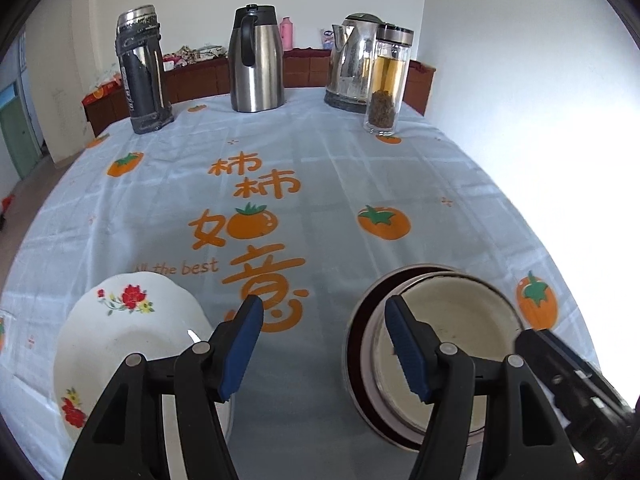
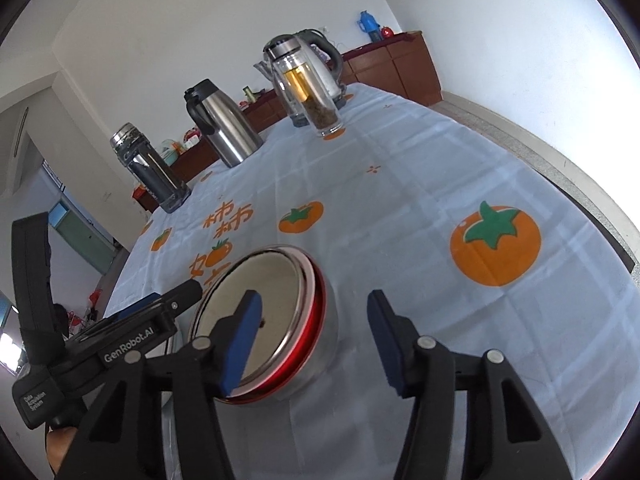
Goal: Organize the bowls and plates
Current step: 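Carry the nested bowls with both grippers toward the red-flower plate stack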
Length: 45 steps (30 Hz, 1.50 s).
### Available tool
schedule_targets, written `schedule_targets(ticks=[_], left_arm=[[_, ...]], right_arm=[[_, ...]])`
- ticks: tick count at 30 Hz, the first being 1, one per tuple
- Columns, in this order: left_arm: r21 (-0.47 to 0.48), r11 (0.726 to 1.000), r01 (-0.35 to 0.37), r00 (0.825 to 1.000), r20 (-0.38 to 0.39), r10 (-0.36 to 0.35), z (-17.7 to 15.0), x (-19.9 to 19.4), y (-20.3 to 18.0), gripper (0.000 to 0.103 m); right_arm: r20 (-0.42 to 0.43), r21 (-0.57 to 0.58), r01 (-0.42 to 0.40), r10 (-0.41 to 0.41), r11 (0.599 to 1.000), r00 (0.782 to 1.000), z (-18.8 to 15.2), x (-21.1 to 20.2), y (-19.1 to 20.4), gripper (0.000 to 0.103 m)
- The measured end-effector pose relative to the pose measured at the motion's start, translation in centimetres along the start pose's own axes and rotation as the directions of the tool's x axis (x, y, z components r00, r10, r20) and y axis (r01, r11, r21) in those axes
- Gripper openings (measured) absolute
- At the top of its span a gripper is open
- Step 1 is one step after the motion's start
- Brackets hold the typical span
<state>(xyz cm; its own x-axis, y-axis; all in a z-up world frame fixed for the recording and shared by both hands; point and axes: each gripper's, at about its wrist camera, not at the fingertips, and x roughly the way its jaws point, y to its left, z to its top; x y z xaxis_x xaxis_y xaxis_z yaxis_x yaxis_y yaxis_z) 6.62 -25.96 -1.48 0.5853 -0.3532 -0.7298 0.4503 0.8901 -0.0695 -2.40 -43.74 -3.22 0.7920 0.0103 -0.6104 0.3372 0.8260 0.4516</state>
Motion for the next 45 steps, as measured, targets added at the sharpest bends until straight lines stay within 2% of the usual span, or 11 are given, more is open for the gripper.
schedule_targets(ticks=[9, 12, 19, 23, 36, 45], left_arm=[[0.016, 1.000, 0.018, 0.999, -0.029, -0.017, -0.6, 1.3, -0.9, 0.065], [0.019, 0.999, 0.050, 0.998, -0.037, -0.049, -0.9, 1.7, -1.1, 0.064], [-0.002, 0.997, 0.081, 0.992, -0.098, -0.081, -1.3, 3.2, -1.3, 0.040], [-0.015, 0.996, 0.086, 0.990, -0.110, -0.087, -1.7, 3.9, -1.2, 0.031], [-0.048, 0.995, 0.087, 0.992, -0.084, -0.091, -1.7, 3.9, -1.0, 0.030], [-0.010, 0.998, 0.064, 0.995, -0.070, -0.064, -1.9, 2.1, -1.3, 0.030]], right_arm=[[-0.037, 0.025, -0.020, 0.021, 0.999, 0.999, -0.4, 1.4, -0.2, 0.050], [-0.056, 0.025, -0.031, 0.033, 0.999, 0.998, -0.7, 1.9, 0.0, 0.041], [-0.075, 0.058, -0.043, 0.047, 0.997, 0.996, -0.9, 2.4, -0.2, 0.041], [-0.087, 0.080, -0.032, 0.039, 0.996, 0.995, -0.9, 2.8, -0.4, 0.041], [-0.071, 0.118, -0.007, 0.015, 0.993, 0.997, -1.1, 3.0, -0.4, 0.039], [-0.082, 0.133, -0.004, 0.015, 0.991, 0.996, -1.8, 2.2, -0.2, 0.034]])
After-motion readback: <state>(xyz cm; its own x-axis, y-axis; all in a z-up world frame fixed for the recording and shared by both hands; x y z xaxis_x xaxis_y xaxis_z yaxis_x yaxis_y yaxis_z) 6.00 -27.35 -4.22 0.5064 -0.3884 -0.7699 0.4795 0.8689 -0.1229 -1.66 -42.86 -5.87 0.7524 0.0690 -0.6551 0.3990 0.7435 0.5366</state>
